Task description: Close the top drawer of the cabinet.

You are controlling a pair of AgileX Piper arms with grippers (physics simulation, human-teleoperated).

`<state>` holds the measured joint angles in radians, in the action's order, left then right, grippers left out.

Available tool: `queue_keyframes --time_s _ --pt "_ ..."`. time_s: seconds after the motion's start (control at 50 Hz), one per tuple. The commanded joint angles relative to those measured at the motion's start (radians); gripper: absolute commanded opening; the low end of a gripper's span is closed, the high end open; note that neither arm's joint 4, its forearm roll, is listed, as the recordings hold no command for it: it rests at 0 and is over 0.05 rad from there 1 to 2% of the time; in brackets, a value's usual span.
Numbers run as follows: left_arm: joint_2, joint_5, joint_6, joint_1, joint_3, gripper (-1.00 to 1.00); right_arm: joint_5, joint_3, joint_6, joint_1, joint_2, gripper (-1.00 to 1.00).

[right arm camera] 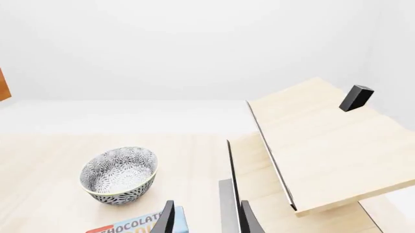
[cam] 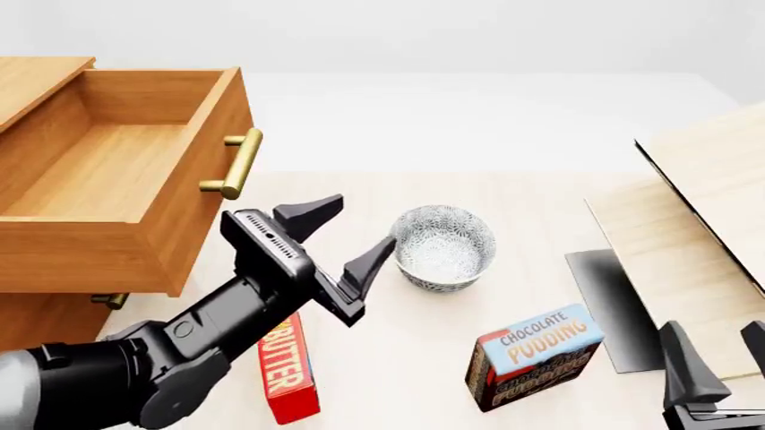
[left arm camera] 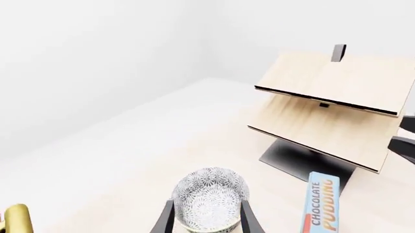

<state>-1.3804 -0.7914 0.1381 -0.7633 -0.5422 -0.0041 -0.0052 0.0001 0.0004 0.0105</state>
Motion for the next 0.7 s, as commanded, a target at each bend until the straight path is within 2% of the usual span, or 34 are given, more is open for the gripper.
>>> queue_keyframes --time_s 0.02,0.52,0.7 --pt "0.04 0.012 -0.085 0.117 0.016 1.0 0.0 0.0 0.0 0.0 0.0 1.0" --pt "0.061 0.006 -0.134 0.199 0.042 1.0 0.0 0.0 0.0 0.0 0.0 1.0" --pt "0.051 0.017 -0.18 0.246 0.04 1.0 0.0 0.0 0.0 0.0 0.0 1.0"
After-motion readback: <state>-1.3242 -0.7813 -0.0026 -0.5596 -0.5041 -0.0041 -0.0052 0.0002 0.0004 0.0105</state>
